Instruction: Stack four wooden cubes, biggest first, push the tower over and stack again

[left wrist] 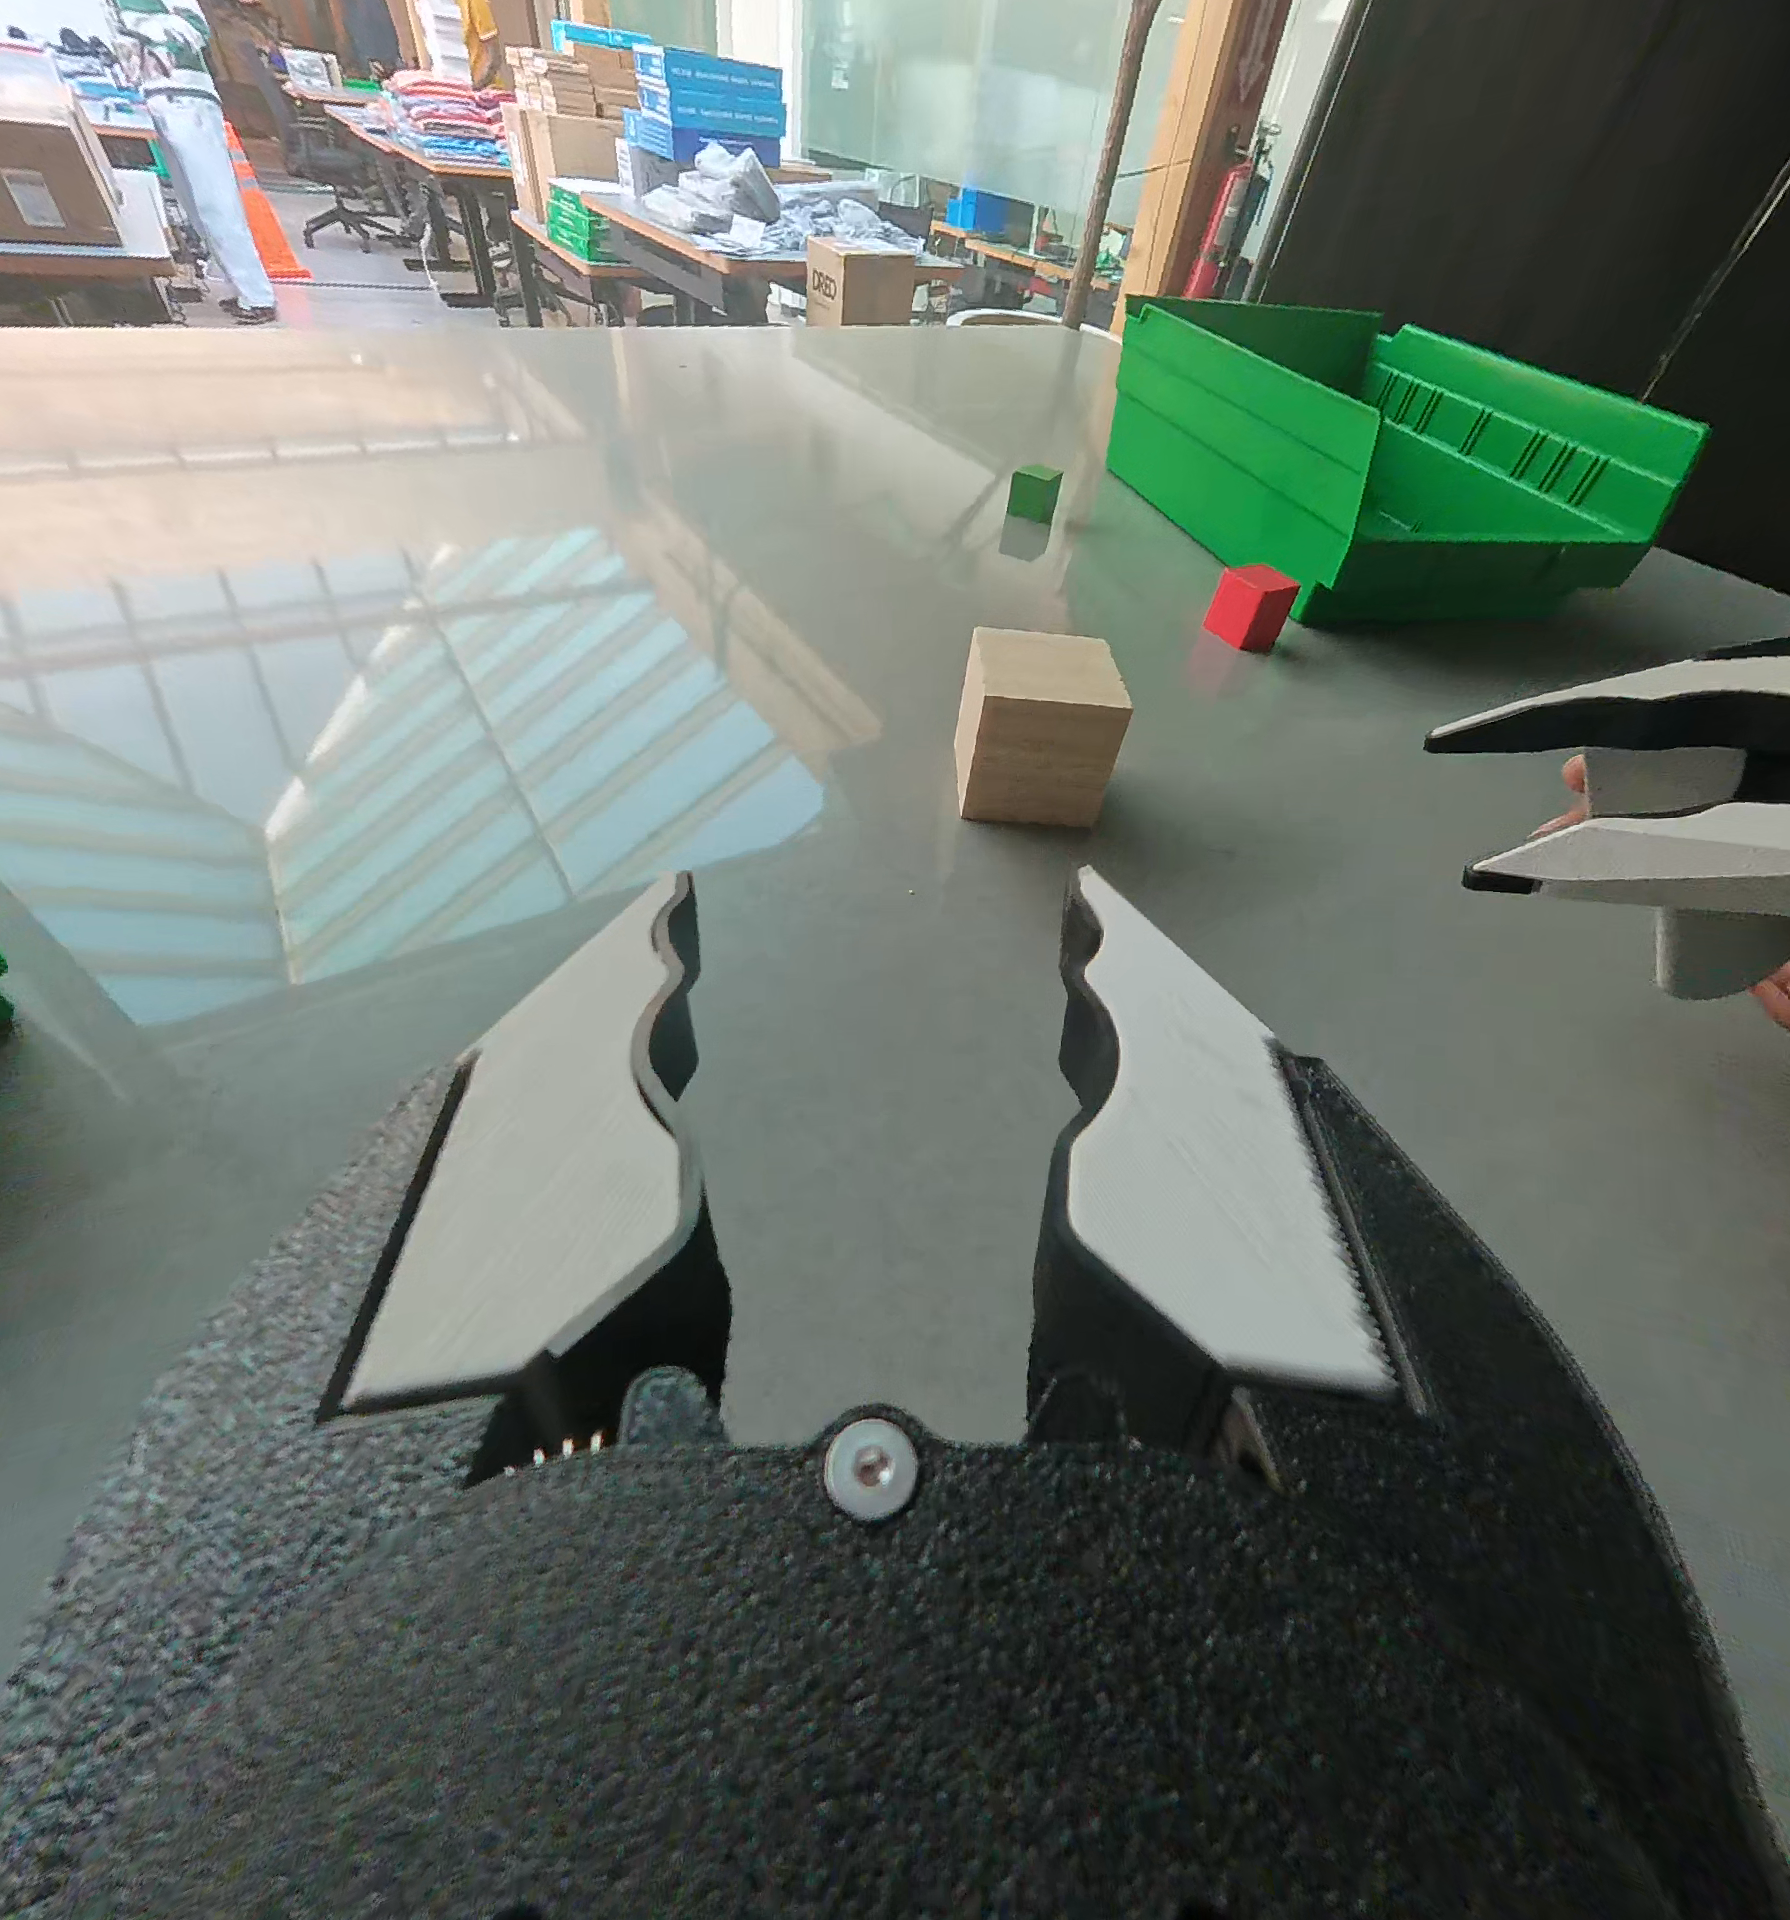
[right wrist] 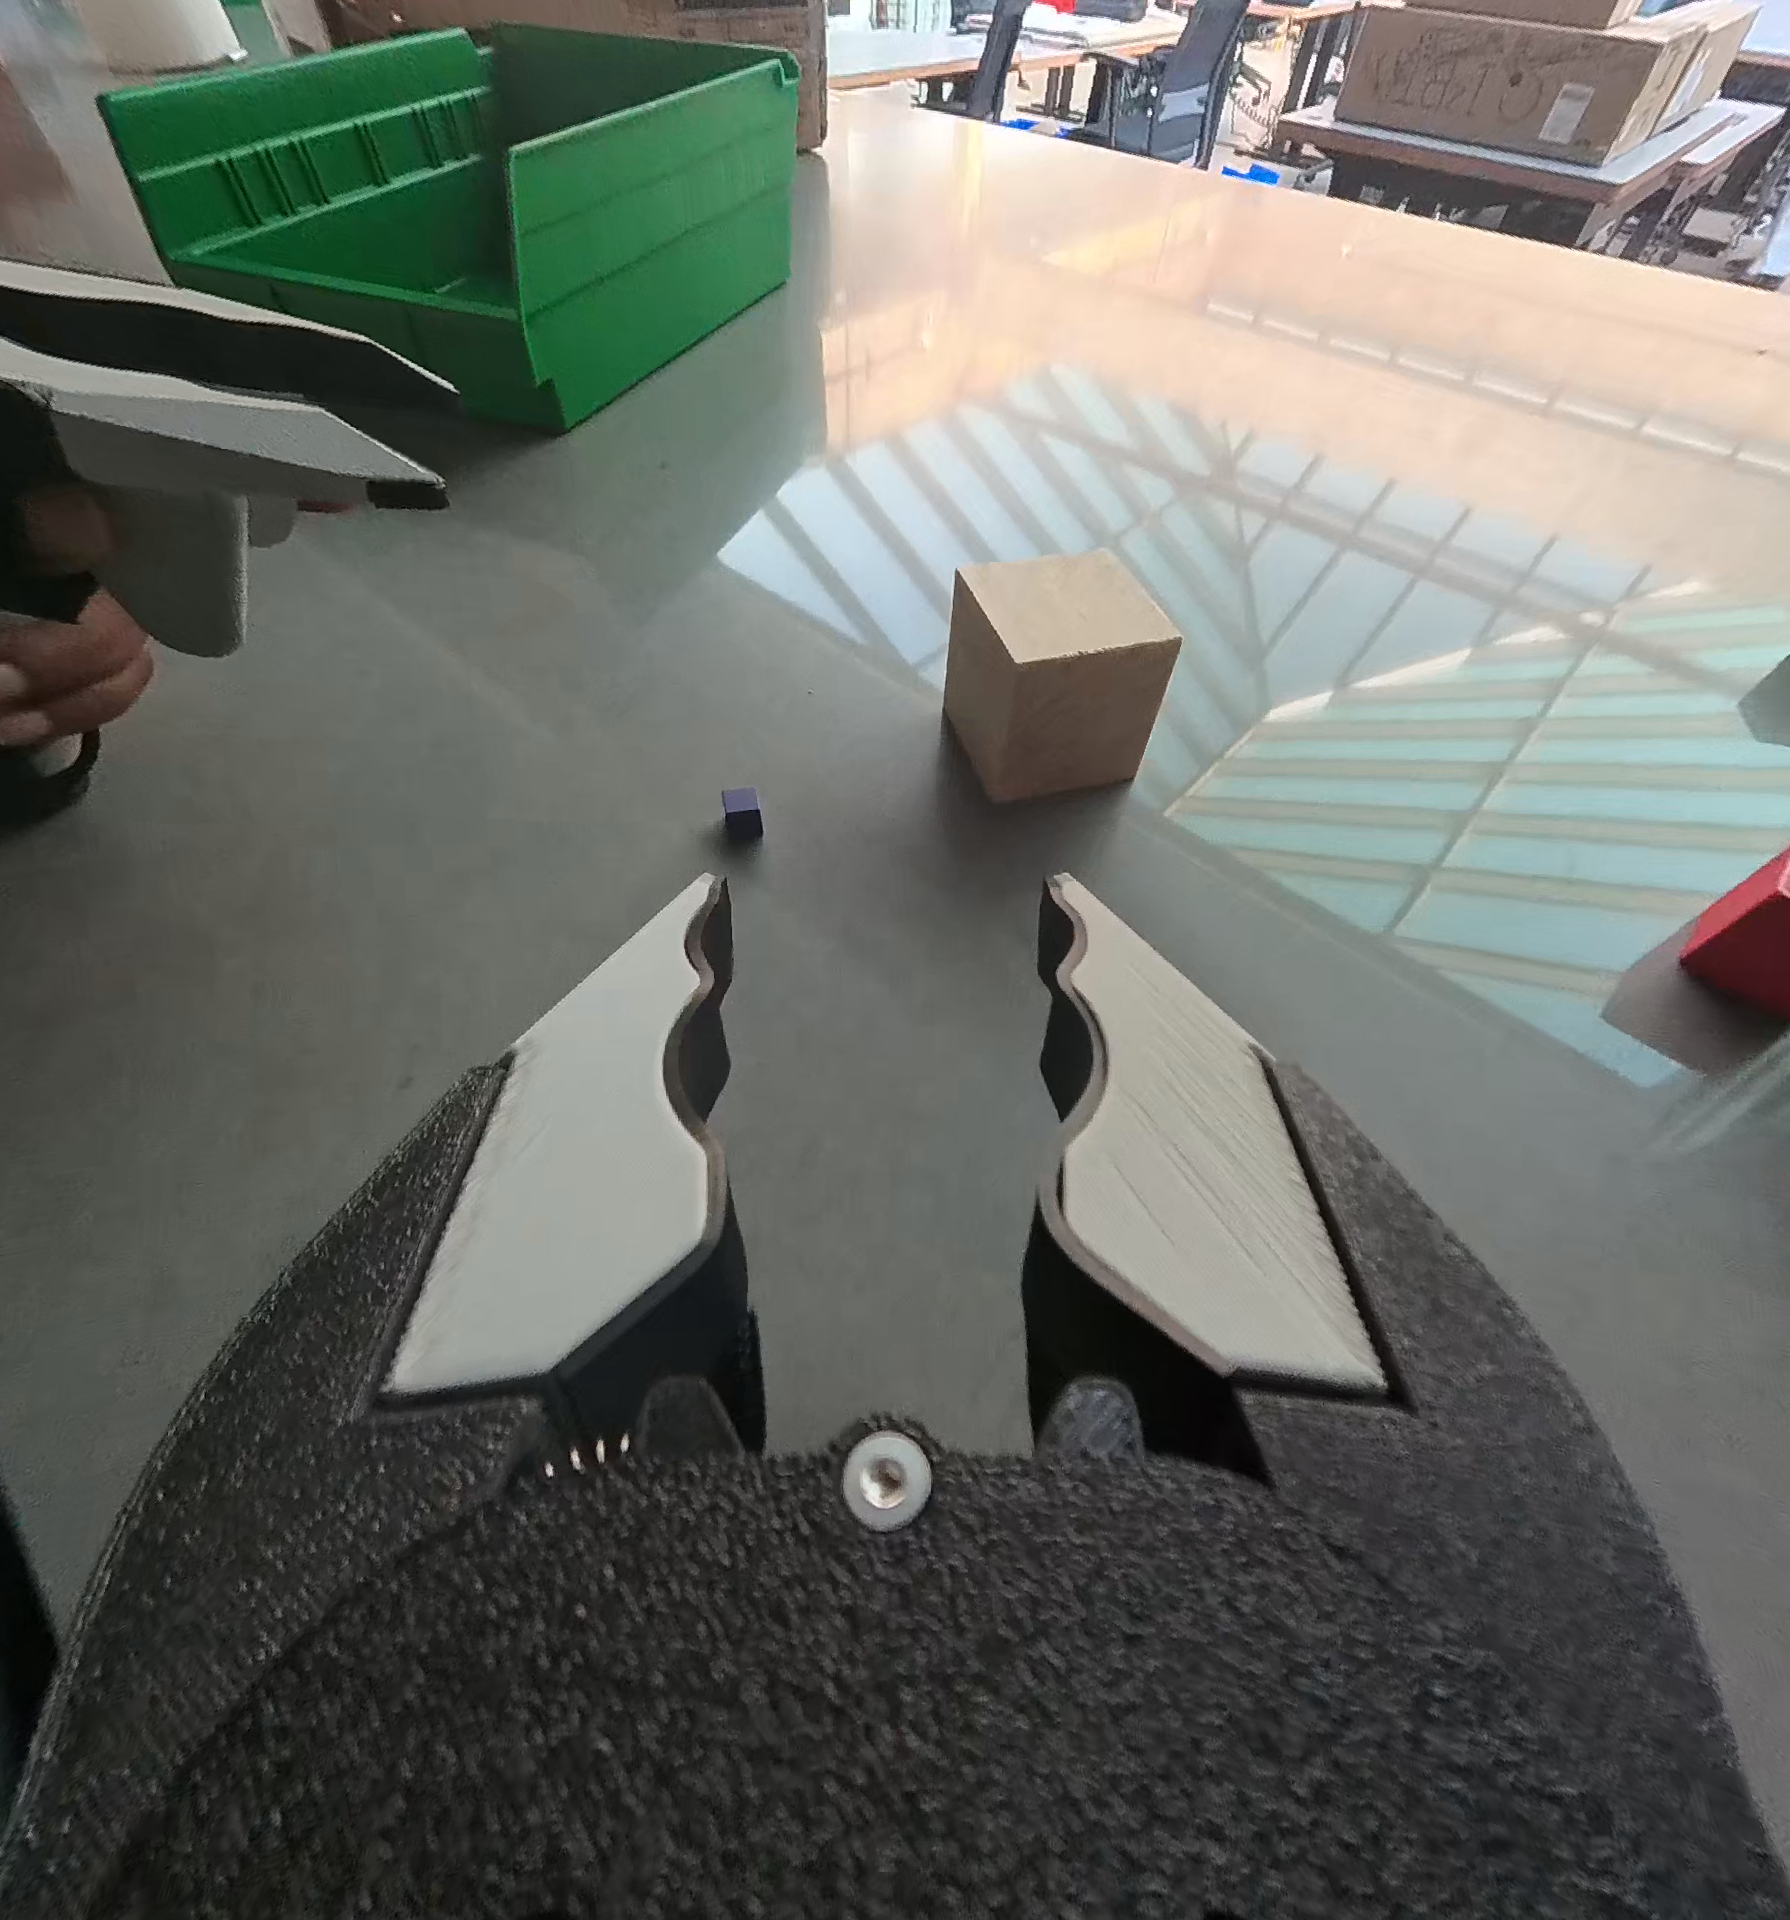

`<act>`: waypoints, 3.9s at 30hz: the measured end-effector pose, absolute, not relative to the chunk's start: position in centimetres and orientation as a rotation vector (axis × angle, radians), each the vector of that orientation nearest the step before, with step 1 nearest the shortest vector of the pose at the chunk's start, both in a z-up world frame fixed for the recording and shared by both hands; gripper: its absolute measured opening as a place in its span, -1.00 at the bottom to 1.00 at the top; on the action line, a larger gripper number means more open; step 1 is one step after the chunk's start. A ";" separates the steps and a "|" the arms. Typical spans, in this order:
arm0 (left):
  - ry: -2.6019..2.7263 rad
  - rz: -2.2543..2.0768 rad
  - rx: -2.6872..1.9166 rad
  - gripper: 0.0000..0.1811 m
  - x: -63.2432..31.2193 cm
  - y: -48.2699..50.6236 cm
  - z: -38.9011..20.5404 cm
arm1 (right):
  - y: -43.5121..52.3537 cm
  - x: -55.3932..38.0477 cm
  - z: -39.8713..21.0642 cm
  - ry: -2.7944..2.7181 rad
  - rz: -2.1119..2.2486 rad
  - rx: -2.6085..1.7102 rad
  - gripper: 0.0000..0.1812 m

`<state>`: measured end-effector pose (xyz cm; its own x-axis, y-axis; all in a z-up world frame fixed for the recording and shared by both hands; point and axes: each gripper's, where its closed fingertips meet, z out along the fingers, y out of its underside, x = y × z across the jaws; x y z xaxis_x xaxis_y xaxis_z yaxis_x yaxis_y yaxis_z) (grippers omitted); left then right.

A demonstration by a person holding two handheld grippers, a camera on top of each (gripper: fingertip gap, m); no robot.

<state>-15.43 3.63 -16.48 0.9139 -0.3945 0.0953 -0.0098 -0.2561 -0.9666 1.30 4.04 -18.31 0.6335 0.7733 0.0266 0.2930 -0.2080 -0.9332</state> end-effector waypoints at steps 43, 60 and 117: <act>0.247 -0.568 -1.859 -0.32 -15.6 4.6 -17.2 | 16.7 -5.9 -21.4 -1.983 0.237 -1.602 0.04; 0.220 -0.569 -1.826 -0.34 -16.0 4.4 -16.7 | 18.4 -8.5 -20.5 -2.054 0.245 -1.627 -0.31; 0.174 -0.333 -1.810 -0.37 -20.8 2.6 -16.3 | 23.1 12.1 -23.0 -2.342 -0.378 -1.958 -0.63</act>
